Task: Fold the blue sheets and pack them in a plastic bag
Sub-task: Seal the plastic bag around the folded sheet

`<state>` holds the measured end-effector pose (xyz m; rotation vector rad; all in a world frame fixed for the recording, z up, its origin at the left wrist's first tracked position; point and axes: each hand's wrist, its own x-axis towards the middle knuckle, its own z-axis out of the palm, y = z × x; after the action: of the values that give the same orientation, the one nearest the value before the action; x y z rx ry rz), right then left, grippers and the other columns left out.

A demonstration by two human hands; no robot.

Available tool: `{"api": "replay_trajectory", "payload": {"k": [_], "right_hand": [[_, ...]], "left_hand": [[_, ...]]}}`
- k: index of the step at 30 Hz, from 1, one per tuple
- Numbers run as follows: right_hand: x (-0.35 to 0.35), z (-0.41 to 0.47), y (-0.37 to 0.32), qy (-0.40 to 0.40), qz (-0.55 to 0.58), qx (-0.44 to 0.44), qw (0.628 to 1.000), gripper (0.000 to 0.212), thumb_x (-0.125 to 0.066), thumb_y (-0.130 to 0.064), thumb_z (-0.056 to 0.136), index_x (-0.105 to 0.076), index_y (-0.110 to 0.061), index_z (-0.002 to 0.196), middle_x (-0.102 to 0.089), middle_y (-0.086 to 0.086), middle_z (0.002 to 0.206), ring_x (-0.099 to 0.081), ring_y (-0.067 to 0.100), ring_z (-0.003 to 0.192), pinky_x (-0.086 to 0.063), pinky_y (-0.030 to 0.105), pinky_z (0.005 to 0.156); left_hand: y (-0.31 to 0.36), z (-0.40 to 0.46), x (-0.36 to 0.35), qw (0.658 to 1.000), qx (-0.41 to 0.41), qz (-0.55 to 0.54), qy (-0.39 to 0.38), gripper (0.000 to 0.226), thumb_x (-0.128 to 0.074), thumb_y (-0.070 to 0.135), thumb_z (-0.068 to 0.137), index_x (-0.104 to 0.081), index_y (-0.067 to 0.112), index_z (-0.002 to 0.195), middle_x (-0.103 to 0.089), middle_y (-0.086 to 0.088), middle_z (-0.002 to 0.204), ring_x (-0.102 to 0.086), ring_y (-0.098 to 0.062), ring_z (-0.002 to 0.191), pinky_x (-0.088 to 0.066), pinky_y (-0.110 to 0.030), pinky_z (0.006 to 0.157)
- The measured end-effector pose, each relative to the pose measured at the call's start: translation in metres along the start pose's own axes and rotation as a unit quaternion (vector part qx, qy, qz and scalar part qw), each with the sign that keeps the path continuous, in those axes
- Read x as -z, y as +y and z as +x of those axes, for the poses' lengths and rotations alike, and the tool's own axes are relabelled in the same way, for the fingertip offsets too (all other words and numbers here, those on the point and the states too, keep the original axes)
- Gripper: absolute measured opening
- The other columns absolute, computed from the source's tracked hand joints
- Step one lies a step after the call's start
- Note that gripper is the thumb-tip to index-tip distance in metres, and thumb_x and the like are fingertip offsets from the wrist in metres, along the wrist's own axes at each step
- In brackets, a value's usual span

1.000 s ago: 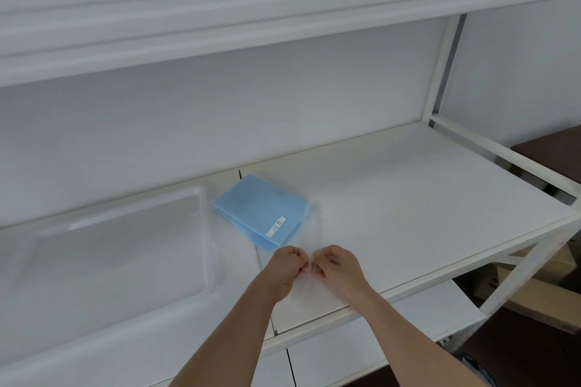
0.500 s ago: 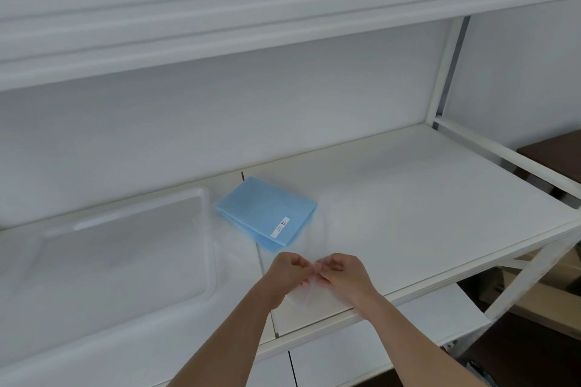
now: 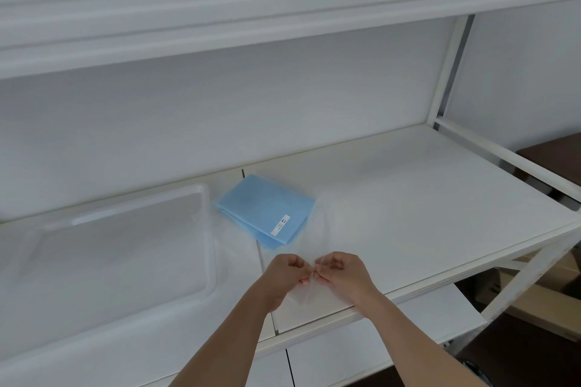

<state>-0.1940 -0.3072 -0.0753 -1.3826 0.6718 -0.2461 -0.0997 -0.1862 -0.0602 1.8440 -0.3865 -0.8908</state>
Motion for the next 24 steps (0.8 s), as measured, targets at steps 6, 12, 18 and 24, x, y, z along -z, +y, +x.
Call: {"api": "replay_trajectory", "payload": {"k": [6, 12, 18, 24], "right_hand": [[-0.001, -0.001, 0.0, 0.0, -0.003, 0.001, 1.0, 0.008, -0.066, 0.01, 0.081, -0.066, 0.003, 0.078, -0.07, 0.015, 0.083, -0.071, 0.022, 0.074, -0.058, 0.027, 0.07], [-0.003, -0.005, -0.002, 0.008, -0.002, 0.006, 1.0, 0.011, -0.065, 0.011, 0.081, -0.064, 0.002, 0.073, -0.07, 0.014, 0.084, -0.071, 0.018, 0.068, -0.056, 0.024, 0.066], [-0.004, -0.01, -0.005, 0.015, -0.017, 0.022, 1.0, 0.008, -0.065, -0.005, 0.087, -0.068, 0.001, 0.081, -0.071, 0.011, 0.073, -0.069, 0.018, 0.068, -0.054, 0.022, 0.065], [-0.01, -0.02, -0.007, 0.011, -0.105, 0.034, 0.994, 0.029, -0.066, -0.028, 0.088, -0.07, -0.003, 0.074, -0.071, 0.003, 0.065, -0.063, 0.005, 0.058, -0.047, 0.018, 0.064]], "left_hand": [[0.0, -0.001, -0.001, 1.0, 0.008, -0.007, 0.011, 0.012, -0.058, -0.002, 0.085, -0.063, 0.006, 0.077, -0.061, -0.006, 0.07, -0.054, -0.015, 0.068, -0.046, -0.024, 0.07], [0.0, -0.003, -0.001, 1.0, 0.013, -0.012, 0.024, 0.012, -0.055, -0.001, 0.085, -0.063, 0.006, 0.078, -0.06, -0.005, 0.067, -0.052, -0.015, 0.067, -0.042, -0.021, 0.066], [0.002, -0.006, -0.001, 0.999, 0.019, -0.028, 0.034, 0.012, -0.056, 0.001, 0.088, -0.06, 0.007, 0.078, -0.059, -0.006, 0.07, -0.05, -0.015, 0.066, -0.041, -0.02, 0.062], [0.015, -0.007, 0.0, 0.993, -0.006, -0.095, 0.07, 0.014, -0.054, 0.0, 0.091, -0.06, 0.003, 0.079, -0.058, -0.007, 0.068, -0.05, -0.013, 0.059, -0.043, -0.019, 0.058]]}}
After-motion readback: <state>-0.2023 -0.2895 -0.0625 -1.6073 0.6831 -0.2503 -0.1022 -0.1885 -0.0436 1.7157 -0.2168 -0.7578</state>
